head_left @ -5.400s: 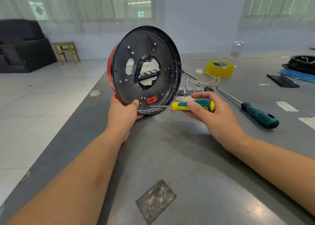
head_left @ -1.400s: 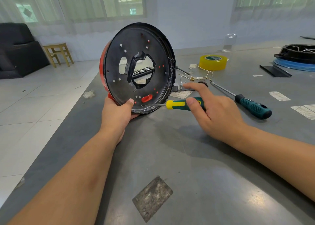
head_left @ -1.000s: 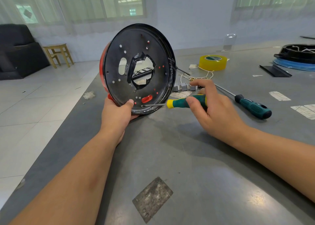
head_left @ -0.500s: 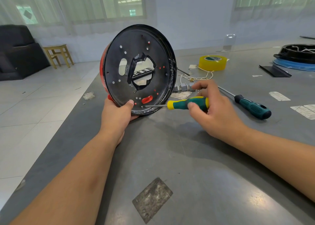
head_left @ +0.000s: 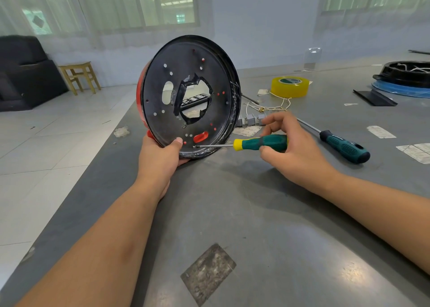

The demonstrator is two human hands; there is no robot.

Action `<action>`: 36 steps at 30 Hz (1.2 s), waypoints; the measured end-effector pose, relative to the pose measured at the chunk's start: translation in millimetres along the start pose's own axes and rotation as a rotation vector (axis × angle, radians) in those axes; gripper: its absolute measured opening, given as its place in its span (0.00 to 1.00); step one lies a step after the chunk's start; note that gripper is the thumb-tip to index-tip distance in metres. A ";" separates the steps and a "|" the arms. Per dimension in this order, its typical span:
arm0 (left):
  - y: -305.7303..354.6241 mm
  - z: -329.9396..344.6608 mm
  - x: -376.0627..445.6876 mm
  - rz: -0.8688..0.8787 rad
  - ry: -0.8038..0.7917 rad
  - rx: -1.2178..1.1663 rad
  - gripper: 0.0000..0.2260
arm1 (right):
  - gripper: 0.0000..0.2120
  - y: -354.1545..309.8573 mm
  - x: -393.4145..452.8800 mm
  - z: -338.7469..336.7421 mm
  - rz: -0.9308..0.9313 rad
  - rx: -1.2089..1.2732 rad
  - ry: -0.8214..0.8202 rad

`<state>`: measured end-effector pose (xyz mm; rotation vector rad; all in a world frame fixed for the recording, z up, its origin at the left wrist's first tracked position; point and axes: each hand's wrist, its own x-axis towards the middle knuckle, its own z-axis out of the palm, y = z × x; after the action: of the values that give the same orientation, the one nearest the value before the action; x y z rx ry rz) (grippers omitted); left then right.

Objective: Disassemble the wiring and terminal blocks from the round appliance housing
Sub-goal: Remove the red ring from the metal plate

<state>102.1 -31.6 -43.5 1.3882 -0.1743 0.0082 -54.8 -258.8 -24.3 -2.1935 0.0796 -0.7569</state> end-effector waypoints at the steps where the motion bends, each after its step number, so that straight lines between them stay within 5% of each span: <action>1: -0.4 0.0 0.2 0.003 0.000 0.004 0.16 | 0.17 2.3 0.8 0.2 0.019 -0.018 -0.001; 7: -1.1 -0.7 0.2 0.024 -0.008 0.001 0.17 | 0.08 10.9 2.6 -1.0 0.057 -0.089 -0.012; 26: -2.2 -1.5 2.7 0.004 0.004 -0.014 0.17 | 0.13 17.9 9.4 -12.2 0.158 -0.100 -0.120; 36: -0.8 -0.9 1.9 -0.007 -0.006 -0.035 0.17 | 0.15 11.2 5.2 -18.8 0.094 -0.064 -0.305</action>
<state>104.1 -31.1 -44.2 1.3542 -0.1739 -0.0048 -58.8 -280.6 -20.2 -2.3233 0.0529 -0.3657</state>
